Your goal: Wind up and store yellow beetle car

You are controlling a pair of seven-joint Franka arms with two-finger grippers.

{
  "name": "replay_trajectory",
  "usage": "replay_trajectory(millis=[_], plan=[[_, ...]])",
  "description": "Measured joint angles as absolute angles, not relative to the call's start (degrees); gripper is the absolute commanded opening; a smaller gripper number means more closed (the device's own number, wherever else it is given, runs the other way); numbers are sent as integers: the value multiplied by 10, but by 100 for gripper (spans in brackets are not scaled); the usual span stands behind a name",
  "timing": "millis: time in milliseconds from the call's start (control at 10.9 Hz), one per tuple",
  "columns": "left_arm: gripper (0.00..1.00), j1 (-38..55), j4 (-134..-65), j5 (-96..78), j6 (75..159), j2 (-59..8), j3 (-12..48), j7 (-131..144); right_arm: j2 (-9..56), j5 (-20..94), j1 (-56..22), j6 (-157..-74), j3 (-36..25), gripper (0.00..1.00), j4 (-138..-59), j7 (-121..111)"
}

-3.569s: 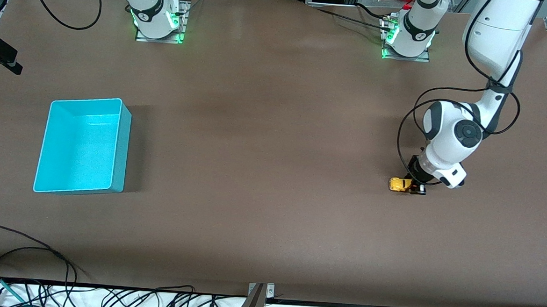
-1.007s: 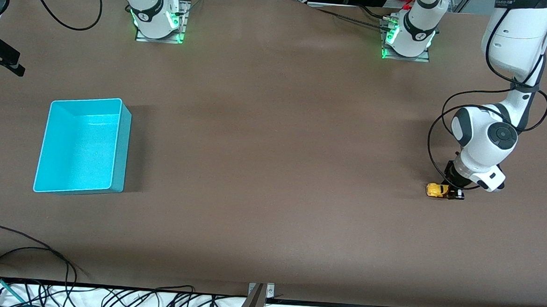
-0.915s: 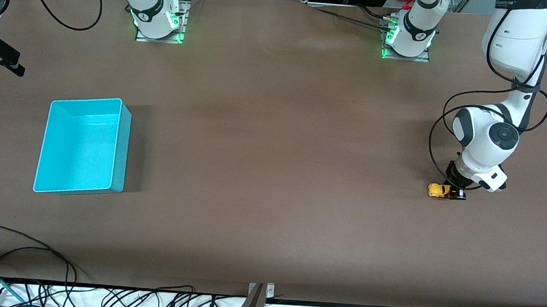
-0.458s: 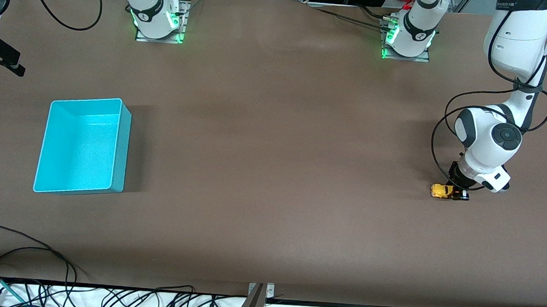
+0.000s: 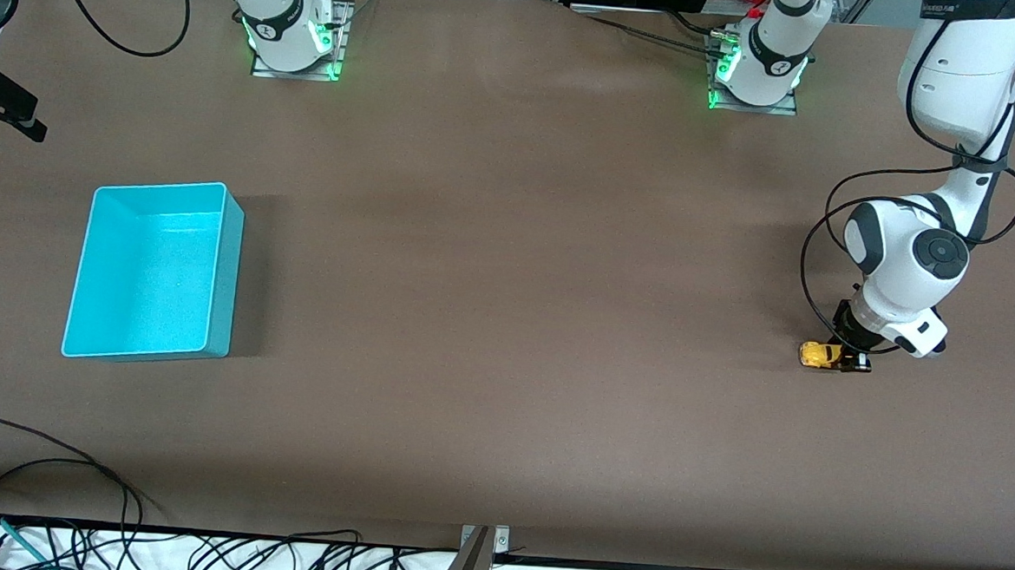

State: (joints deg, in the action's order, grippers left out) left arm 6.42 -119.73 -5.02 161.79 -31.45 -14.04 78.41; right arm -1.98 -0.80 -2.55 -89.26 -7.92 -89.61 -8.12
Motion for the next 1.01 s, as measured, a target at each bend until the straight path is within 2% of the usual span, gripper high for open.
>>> replay_trajectory(millis=[458, 1007], plan=[[100, 59, -1158, -50, 1617, -336, -143, 786, -20, -8, -25, -893, -79, 100, -896, -81], [100, 60, -1151, -50, 1611, -334, -144, 786, -20, -8, -25, -893, -79, 100, -896, -81]])
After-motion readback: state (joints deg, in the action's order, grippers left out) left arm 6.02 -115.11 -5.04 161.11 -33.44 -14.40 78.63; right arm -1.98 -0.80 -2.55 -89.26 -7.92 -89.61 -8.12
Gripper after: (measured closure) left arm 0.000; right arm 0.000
